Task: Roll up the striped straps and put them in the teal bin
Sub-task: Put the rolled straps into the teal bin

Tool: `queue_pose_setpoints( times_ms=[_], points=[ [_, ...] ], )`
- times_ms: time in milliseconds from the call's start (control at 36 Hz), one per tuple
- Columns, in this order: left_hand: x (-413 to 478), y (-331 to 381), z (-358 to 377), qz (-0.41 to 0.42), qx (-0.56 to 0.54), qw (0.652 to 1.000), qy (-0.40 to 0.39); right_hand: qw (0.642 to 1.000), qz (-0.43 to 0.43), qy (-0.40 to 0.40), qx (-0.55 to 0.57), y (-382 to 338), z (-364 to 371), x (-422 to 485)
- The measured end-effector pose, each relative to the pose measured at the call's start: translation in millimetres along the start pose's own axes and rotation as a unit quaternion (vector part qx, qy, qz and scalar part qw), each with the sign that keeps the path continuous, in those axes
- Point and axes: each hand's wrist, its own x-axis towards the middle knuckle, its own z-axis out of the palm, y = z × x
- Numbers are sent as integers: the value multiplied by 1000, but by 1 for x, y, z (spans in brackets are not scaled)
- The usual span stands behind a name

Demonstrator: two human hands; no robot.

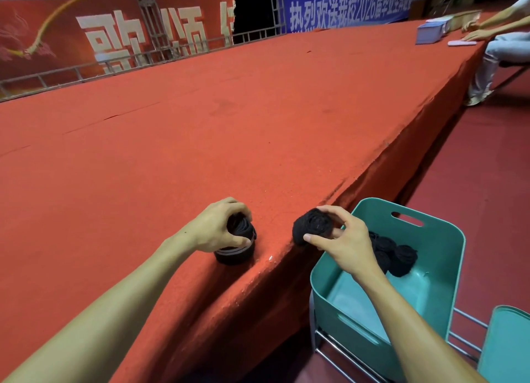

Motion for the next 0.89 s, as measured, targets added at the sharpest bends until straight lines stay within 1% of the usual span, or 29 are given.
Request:
queue_pose_setpoints(
  times_ms=[139, 250, 333, 500, 611, 722, 889],
  points=[
    [8, 23, -1, 47, -47, 997, 37, 999, -12, 21, -29, -3, -16, -4],
    [30, 56, 11, 109, -55, 992, 27, 997, 6, 53, -48, 0, -37, -8],
    [48, 80, 27, 153, -64, 986, 29, 992, 23, 100, -79, 8, -54, -10],
    [80, 119, 57, 208, -83, 974, 17, 975, 65, 166, -134, 27, -87, -13],
    [94, 135, 74, 230, -96, 968, -1, 961, 106, 197, -164, 43, -97, -14],
    [101, 140, 98, 232, -103, 967, -16, 946, 144, 221, -186, 51, -100, -16],
    [102, 133, 132, 234, -101, 965, -55, 921, 220, 265, -181, 68, -89, -19]
  ],
)
